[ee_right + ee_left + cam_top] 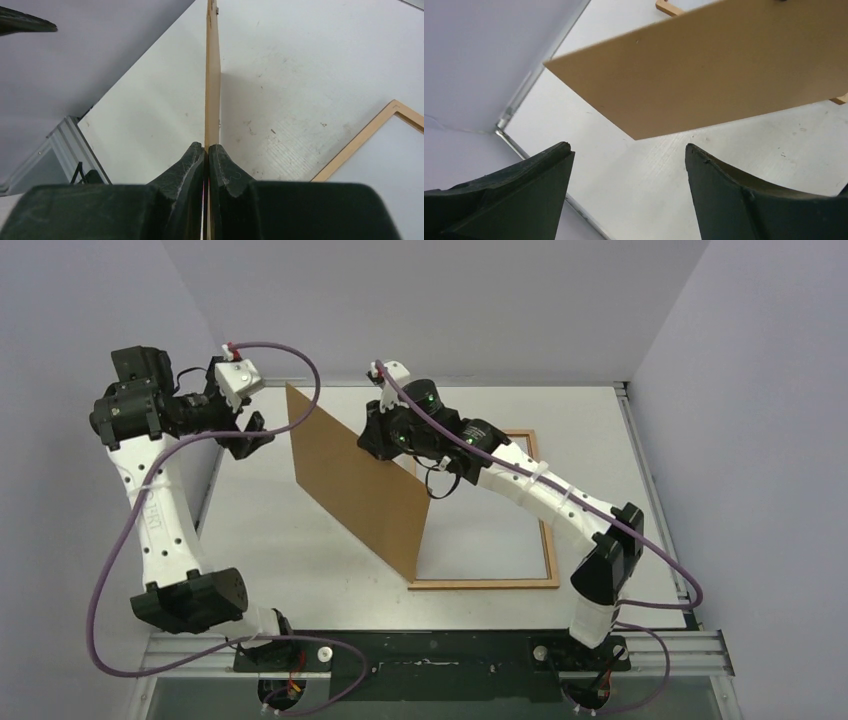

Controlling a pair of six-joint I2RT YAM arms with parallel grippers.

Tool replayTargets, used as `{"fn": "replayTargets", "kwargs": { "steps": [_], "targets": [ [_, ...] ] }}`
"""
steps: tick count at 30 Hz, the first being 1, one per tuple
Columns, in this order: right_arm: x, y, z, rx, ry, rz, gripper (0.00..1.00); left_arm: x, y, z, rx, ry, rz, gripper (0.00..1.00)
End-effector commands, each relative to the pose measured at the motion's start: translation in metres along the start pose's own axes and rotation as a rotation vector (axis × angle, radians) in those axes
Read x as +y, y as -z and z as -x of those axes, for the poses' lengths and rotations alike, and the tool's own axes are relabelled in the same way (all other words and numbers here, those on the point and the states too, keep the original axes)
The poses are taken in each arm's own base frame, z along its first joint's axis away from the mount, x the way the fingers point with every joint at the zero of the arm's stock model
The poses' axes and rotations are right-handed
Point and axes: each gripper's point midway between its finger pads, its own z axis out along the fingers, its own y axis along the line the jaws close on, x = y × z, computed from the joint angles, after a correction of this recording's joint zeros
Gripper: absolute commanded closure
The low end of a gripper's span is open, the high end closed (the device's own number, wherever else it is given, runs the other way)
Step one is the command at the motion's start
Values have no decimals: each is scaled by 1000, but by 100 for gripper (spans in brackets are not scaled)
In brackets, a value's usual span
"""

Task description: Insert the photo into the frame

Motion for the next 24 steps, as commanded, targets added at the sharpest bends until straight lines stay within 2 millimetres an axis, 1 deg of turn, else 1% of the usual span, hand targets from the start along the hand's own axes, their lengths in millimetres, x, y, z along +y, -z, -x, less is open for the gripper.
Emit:
{"fn": "replayTargets", "kwargs": {
  "steps": [1, 4, 5, 6, 8, 10, 14, 17, 19, 22, 24],
  "targets": [
    [33, 0, 10, -42, 74, 54, 95, -32, 10, 24, -102, -302, -54, 18],
    [47, -6, 1, -30, 90, 62, 95, -55, 9, 13, -111, -419, -102, 17],
    [52, -7, -2, -27, 97, 65, 95, -64, 5, 2, -105, -447, -131, 17],
    [58, -7, -5, -27, 107, 72, 95, -72, 4, -4, -102, -485, -148, 17],
    [69, -7, -12, -27, 126, 73, 95, -78, 2, -12, -98, -530, -153, 17],
    [78, -4, -19, -29, 131, 74, 95, -81, 4, -11, -109, -539, -145, 17],
    [93, 7, -27, -60, 118, 83, 95, -92, 9, -26, -64, -608, -169, 17],
    [104, 16, -36, -71, 105, 101, 95, -97, 16, -30, -53, -651, -150, 17],
    [112, 21, -43, -72, 107, 122, 95, -106, 22, -31, -39, -708, -160, 17],
    [118, 27, -47, -88, 118, 121, 95, -117, 27, -39, -2, -769, -162, 17],
    [123, 32, -46, -101, 119, 144, 95, -123, 27, -44, 17, -792, -175, 17]
  ]
}}
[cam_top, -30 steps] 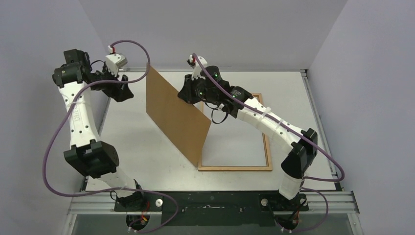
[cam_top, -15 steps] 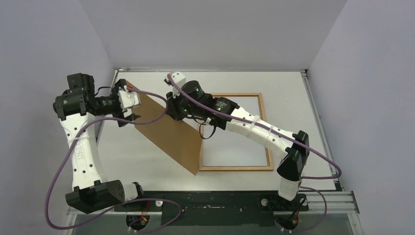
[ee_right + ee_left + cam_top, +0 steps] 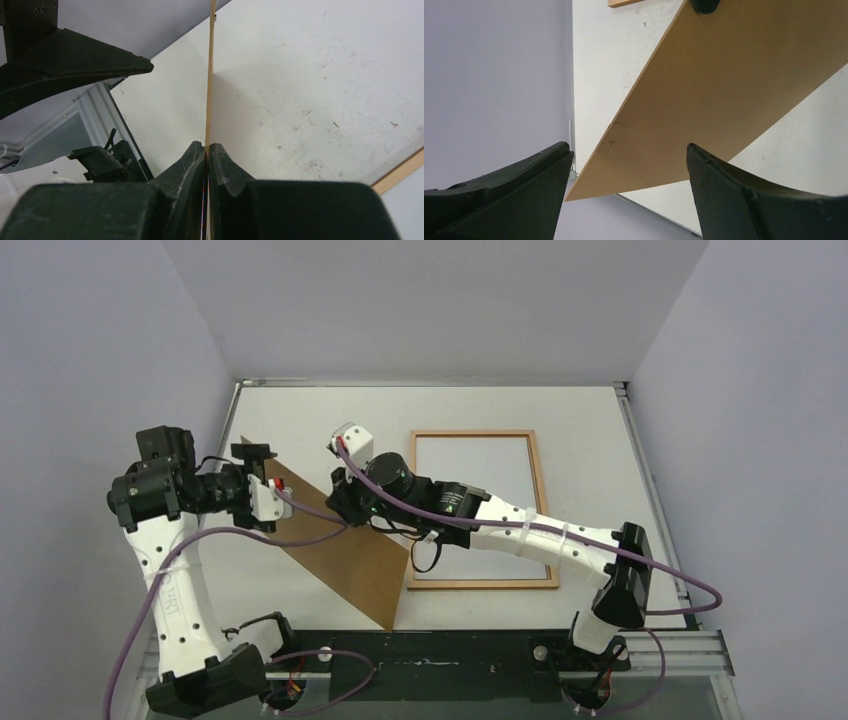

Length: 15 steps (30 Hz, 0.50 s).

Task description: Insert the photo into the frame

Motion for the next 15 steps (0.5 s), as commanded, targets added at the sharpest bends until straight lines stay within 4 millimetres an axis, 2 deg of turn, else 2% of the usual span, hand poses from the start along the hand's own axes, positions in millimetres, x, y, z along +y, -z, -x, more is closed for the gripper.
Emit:
{"fn": "replayTargets", "kwargs": {
  "steps": [1, 4, 10, 13, 15],
  "targets": [
    [19, 21, 27, -110, -8, 51, 95, -24, 2, 8, 17, -75, -58, 17],
    [30, 24, 35, -129, -10, 106, 95, -23, 1, 16, 4, -59, -67, 18],
    [44, 29, 46, -156, 7, 136, 95, -33, -7, 16, 26, -71, -141, 20],
    [51, 31, 51, -167, 29, 146, 95, -36, -11, 18, 33, -69, -174, 22],
    [54, 31, 53, -170, 44, 150, 95, -37, -12, 18, 44, -72, -195, 27]
  ]
}}
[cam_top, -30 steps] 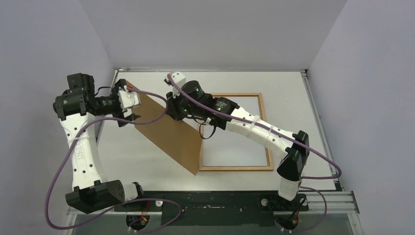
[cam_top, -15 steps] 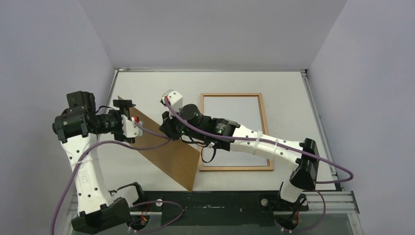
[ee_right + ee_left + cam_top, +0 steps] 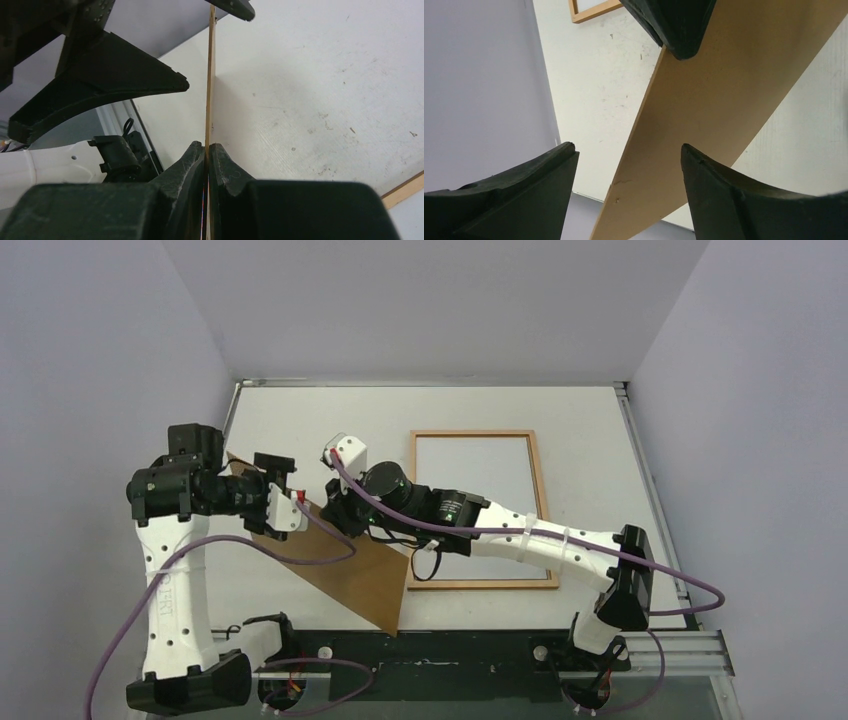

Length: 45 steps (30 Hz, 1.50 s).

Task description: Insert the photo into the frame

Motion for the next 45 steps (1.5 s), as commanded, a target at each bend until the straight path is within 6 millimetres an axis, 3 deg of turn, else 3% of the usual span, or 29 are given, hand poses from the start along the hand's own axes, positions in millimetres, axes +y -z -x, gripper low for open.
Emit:
{"fn": "replayTargets", "kwargs": {
  "steps": [1, 15, 17, 21, 24, 27, 33, 38, 45],
  "targets": [
    [31, 22, 61, -170, 32, 81, 95, -10, -1, 1, 31, 28, -66, 29],
    [40, 29, 73, -218, 72, 57, 92, -25, -3, -6, 117, -13, -138, 76],
    [44, 28, 74, -220, 59, 77, 83, -27, -2, -3, 130, -43, -148, 81],
    [47, 25, 72, -215, 34, 90, 63, -29, 7, -2, 178, -95, -142, 100],
    [48, 26, 71, -211, 9, 107, 48, -32, 16, -3, 230, -140, -132, 100],
    [43, 27, 74, -215, -31, 119, 40, -42, 22, -10, 288, -179, -146, 100],
    [20, 33, 84, -234, -155, 116, 37, -44, 40, -18, 396, -231, -130, 100],
    [-26, 31, 82, -206, -264, 6, 33, -35, 59, -16, 459, -324, -97, 100],
    [-81, 34, 76, -205, -322, -79, 15, -14, 86, 14, 461, -557, 25, 100]
  ]
}}
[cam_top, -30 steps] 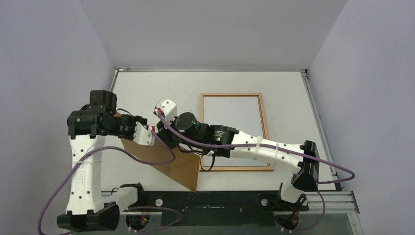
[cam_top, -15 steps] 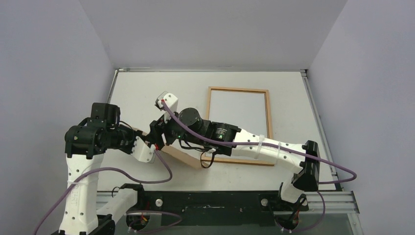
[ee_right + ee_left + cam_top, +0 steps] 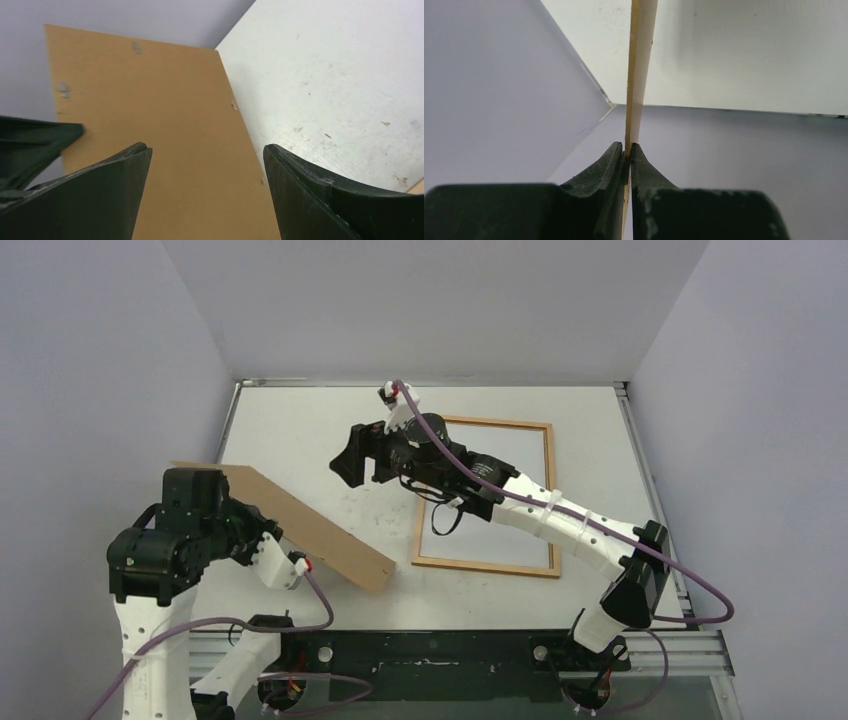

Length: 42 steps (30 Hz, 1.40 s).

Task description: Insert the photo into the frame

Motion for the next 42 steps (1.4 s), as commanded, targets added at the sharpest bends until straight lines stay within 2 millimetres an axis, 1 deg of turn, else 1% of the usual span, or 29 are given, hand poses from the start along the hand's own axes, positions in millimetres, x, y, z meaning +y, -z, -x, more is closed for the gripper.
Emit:
{"fn": "replayTargets", "kwargs": {
  "steps": [1, 3, 4, 5, 7, 9, 11, 12, 13, 16, 17, 19, 21, 23, 26, 30, 31, 34, 36, 38, 40, 42],
  "targets": [
    [-10, 16, 26, -49, -51, 23, 13, 31, 42, 8, 57, -216, 218, 100],
    [-19, 16, 30, -46, -66, 32, 10, 48, 43, 13, 62, -291, 328, 100],
    [-22, 16, 32, -43, -70, 40, 8, 56, 49, 17, 87, -356, 405, 100],
    [-28, 16, 34, -44, -77, 45, 7, 70, 54, 18, 111, -402, 497, 100],
    [-41, 19, 39, -49, -98, 66, 5, 85, 60, 29, 110, -471, 622, 100],
    [-55, 24, 45, -58, -120, 88, 3, 97, 69, 43, 81, -540, 732, 100],
    [-71, 29, 50, -67, -140, 100, 1, 112, 82, 58, 56, -603, 883, 100],
    [-78, 31, 50, -61, -153, 108, 0, 120, 90, 64, 53, -641, 963, 100],
    [-86, 34, 54, -74, -161, 116, 0, 125, 96, 69, 62, -679, 1029, 100],
    [-109, 43, 56, -75, -187, 123, 0, 137, 111, 80, 72, -753, 1199, 100],
    [-120, 47, 55, -74, -204, 120, 0, 139, 116, 83, 74, -771, 1243, 100],
    [-131, 53, 57, -80, -236, 146, 0, 142, 126, 88, 65, -794, 1310, 100],
    [-138, 60, 58, -82, -264, 174, 0, 144, 130, 92, 60, -812, 1351, 100],
    [-139, 68, 62, -103, -280, 214, 0, 144, 133, 93, 61, -825, 1372, 100],
    [-131, 78, 67, -110, -296, 295, 1, 144, 136, 96, 53, -833, 1393, 100],
    [-107, 92, 74, -129, -323, 493, 8, 143, 135, 97, 38, -824, 1401, 100],
    [-102, 95, 76, -128, -323, 534, 10, 143, 140, 97, 47, -827, 1417, 100],
    [-90, 103, 80, -124, -335, 615, 18, 142, 141, 96, 51, -817, 1426, 100],
    [-81, 112, 86, -139, -311, 666, 25, 142, 139, 96, 49, -808, 1422, 100],
    [-74, 117, 89, -139, -297, 695, 33, 141, 137, 96, 40, -798, 1420, 100],
    [-67, 124, 93, -139, -273, 715, 44, 140, 135, 95, 33, -789, 1411, 100],
    [-61, 130, 95, -136, -249, 729, 53, 140, 131, 93, 29, -773, 1403, 100]
  ]
}}
